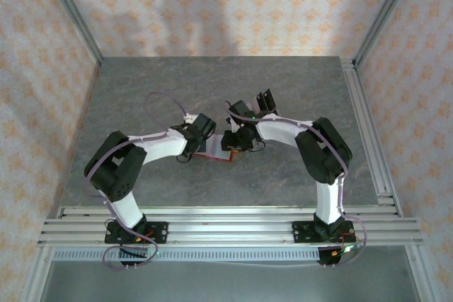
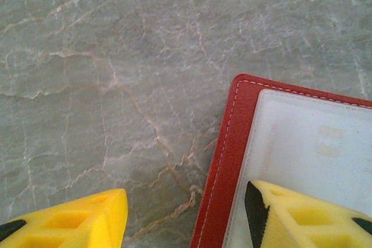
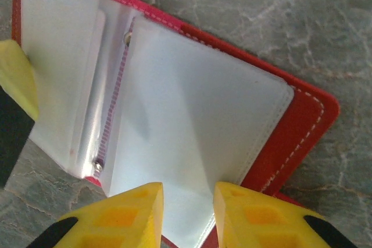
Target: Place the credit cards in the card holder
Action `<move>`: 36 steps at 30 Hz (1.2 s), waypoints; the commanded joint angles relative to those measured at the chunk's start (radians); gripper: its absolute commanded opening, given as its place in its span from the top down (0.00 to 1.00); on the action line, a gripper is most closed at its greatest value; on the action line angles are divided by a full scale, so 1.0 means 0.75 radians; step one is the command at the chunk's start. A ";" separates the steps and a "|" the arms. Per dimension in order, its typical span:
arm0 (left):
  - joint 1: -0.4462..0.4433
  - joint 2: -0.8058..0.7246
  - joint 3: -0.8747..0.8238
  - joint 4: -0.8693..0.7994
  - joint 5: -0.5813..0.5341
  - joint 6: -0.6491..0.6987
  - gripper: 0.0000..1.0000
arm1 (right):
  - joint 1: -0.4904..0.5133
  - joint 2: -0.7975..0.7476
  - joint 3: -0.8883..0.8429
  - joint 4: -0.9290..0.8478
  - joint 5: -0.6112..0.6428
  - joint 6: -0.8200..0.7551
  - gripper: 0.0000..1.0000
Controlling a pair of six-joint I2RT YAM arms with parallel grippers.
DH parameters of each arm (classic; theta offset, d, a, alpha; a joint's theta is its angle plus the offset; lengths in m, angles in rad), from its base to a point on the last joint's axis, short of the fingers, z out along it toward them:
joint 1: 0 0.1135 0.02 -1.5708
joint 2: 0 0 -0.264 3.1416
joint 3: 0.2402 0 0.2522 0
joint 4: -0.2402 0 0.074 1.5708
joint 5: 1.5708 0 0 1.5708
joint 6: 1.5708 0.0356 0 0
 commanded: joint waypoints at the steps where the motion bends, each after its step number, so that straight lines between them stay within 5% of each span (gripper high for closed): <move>1: -0.026 -0.045 -0.063 -0.041 -0.054 -0.070 0.43 | -0.008 0.055 0.063 -0.096 0.042 -0.083 0.71; 14: -0.066 -0.222 -0.096 -0.149 -0.152 -0.196 0.43 | -0.014 -0.103 0.212 -0.233 0.033 -0.105 0.71; 21: -0.067 -0.292 -0.050 -0.198 -0.207 -0.166 0.40 | -0.095 -0.212 0.290 -0.448 0.381 -0.201 0.67; 30: -0.032 -0.347 -0.032 -0.201 -0.215 -0.110 0.37 | -0.145 -0.046 0.521 -0.663 0.753 -0.370 0.65; 36: -0.017 -0.362 -0.027 -0.203 -0.209 -0.090 0.37 | -0.145 -0.058 0.486 -0.709 0.834 -0.392 0.65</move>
